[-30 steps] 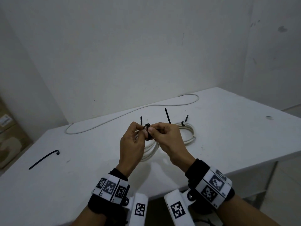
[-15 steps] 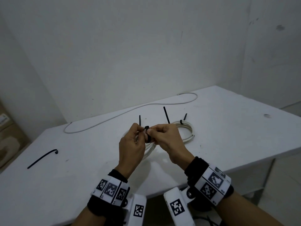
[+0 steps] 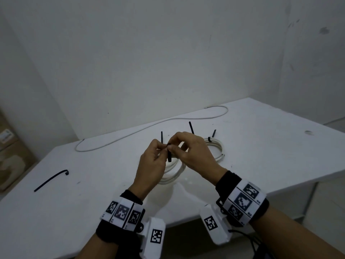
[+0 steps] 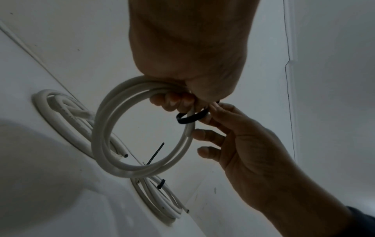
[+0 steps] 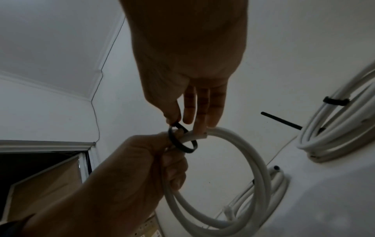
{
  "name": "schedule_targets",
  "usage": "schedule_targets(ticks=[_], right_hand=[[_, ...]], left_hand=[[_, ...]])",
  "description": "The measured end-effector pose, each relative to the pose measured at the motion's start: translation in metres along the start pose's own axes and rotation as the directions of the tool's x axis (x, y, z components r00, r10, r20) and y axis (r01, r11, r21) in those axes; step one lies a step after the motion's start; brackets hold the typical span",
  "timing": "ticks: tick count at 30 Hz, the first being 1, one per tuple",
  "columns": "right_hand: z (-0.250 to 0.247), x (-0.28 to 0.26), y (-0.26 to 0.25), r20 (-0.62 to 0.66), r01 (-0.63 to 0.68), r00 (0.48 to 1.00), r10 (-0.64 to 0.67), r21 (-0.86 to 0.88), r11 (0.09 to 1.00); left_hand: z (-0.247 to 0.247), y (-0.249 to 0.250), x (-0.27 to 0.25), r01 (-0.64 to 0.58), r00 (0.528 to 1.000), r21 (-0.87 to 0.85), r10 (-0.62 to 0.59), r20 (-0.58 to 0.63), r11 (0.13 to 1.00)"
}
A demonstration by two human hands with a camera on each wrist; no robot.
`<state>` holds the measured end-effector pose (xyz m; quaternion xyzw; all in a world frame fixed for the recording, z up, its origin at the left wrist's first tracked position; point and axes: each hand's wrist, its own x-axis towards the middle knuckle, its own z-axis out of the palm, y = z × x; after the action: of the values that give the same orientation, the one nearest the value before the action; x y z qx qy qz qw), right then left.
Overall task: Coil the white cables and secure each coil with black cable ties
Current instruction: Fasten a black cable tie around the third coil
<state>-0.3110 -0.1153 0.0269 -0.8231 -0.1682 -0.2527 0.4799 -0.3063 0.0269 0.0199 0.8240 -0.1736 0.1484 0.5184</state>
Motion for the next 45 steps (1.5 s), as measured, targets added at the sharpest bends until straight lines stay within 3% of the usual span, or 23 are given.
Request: schedule_targets(ticks=[7,10,14,18,20,23,27,30,33,36,40,45], right_hand=[[-0.005,0.006,0.003,-0.057,0.209,0.976,-0.212,-0.056,0.976],[-0.009,0.013,0.0,-0.097,0.225,0.968,-0.23,-0.059,0.973],[-0.014,0.026,0.0,-0.114,0.148,0.982,-0.152,-0.042,0.988],[-0.01,0.035,0.014,-0.074,-0.065,0.995,0.066,0.02,0.998],[-0.006,0.034,0.015,-0.036,-0.144,0.988,0.149,0.13,0.981],[-0.003,0.027,0.003,0.015,-0.06,0.998,0.058,0.217,0.974],[-0.002,0.009,-0.01,0.153,0.111,0.98,-0.124,0.095,0.989],[-0.006,0.016,-0.01,0.145,0.058,0.987,-0.07,0.083,0.995],[-0.013,0.043,-0.009,0.06,-0.109,0.993,0.103,0.116,0.987],[-0.022,0.055,-0.009,0.144,-0.26,0.963,0.229,0.261,0.93],[-0.025,0.044,-0.021,0.275,-0.245,0.951,0.144,0.381,0.891],[-0.023,0.031,-0.03,0.243,-0.191,0.967,0.081,0.474,0.859]], left_hand=[[0.003,0.01,0.0,0.15,0.985,-0.148,-0.135,0.103,0.978],[0.003,0.014,0.004,0.208,0.974,-0.157,-0.189,0.127,0.965],[0.005,0.019,0.002,0.198,0.97,-0.183,-0.166,0.176,0.963],[0.006,0.013,-0.004,0.187,0.964,-0.187,-0.144,0.222,0.964],[0.007,0.01,-0.004,0.216,0.961,-0.182,-0.177,0.21,0.959],[0.007,0.004,0.002,0.254,0.966,-0.11,-0.245,0.089,0.961],[0.001,-0.002,0.014,0.264,0.964,-0.103,-0.267,-0.007,0.959],[0.005,0.003,0.008,0.277,0.961,-0.134,-0.274,0.04,0.951],[0.014,0.007,-0.003,0.263,0.962,-0.182,-0.242,0.128,0.948],[0.015,0.009,-0.006,0.28,0.955,-0.219,-0.247,0.163,0.935],[0.007,0.013,0.002,0.305,0.952,-0.203,-0.293,0.088,0.93],[0.008,0.02,0.014,0.289,0.957,-0.174,-0.283,0.06,0.941]])
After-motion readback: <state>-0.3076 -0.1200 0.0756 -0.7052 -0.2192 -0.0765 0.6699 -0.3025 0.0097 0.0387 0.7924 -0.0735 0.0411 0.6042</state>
